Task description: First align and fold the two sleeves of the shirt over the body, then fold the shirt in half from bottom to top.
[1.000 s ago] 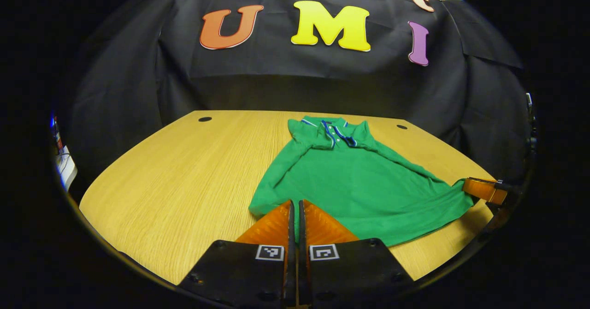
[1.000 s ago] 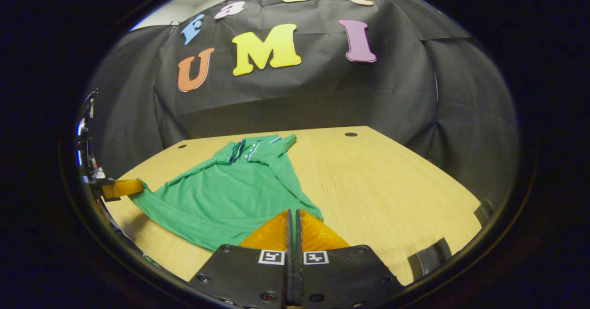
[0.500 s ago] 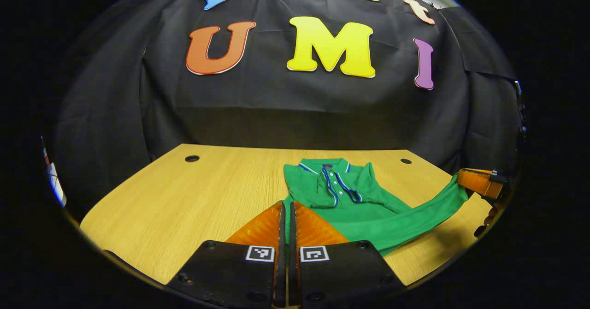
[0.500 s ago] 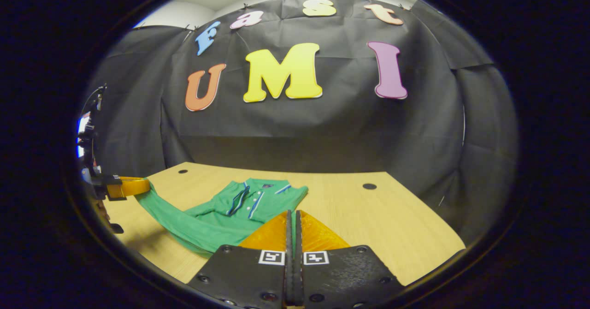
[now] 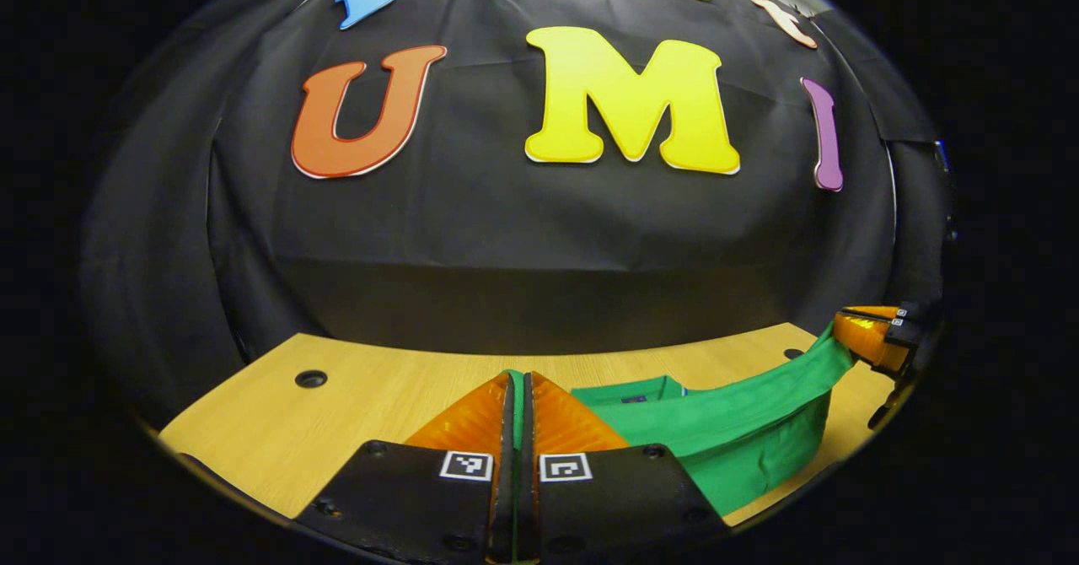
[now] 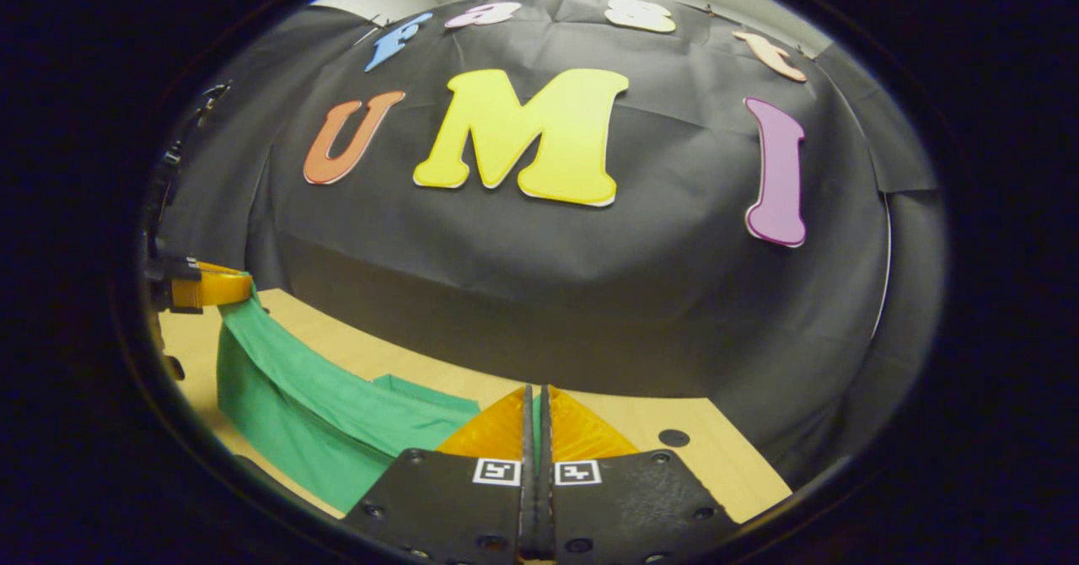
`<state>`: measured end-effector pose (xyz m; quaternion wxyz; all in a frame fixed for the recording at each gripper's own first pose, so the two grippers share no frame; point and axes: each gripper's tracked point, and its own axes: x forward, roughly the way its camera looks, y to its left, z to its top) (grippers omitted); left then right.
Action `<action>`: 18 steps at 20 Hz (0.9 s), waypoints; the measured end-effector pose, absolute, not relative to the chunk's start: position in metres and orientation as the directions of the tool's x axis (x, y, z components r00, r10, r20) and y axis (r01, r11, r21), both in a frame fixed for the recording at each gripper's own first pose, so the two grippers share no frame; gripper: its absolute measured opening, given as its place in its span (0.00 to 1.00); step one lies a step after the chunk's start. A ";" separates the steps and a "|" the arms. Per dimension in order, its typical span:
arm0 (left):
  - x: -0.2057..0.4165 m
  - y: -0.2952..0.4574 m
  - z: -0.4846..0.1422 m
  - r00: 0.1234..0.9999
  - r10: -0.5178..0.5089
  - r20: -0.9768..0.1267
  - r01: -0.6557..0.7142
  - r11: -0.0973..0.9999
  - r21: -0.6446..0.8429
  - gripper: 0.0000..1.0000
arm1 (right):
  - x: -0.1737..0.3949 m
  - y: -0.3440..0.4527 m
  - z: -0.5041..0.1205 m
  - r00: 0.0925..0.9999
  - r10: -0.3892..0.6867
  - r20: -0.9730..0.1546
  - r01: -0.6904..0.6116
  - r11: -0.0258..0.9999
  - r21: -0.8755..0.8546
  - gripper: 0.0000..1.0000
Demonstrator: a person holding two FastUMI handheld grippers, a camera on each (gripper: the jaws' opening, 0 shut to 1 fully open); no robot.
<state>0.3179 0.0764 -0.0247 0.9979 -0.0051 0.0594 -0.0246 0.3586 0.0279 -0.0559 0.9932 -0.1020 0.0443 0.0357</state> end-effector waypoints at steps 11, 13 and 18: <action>0.413 0.072 -0.110 0.965 -0.059 -0.255 0.046 0.997 -0.053 0.12 | 0.470 0.017 -0.136 0.977 -0.040 -0.210 -0.013 0.969 -0.245 0.00; 0.411 0.079 -0.116 0.961 -0.036 -0.276 0.028 0.999 -0.035 0.29 | 0.468 0.021 -0.144 0.973 -0.016 -0.229 -0.039 0.972 -0.232 0.00; 0.390 0.088 -0.106 0.958 -0.009 -0.288 -0.009 0.998 -0.061 0.94 | 0.440 0.023 -0.119 0.976 0.008 -0.215 -0.062 0.967 -0.245 0.95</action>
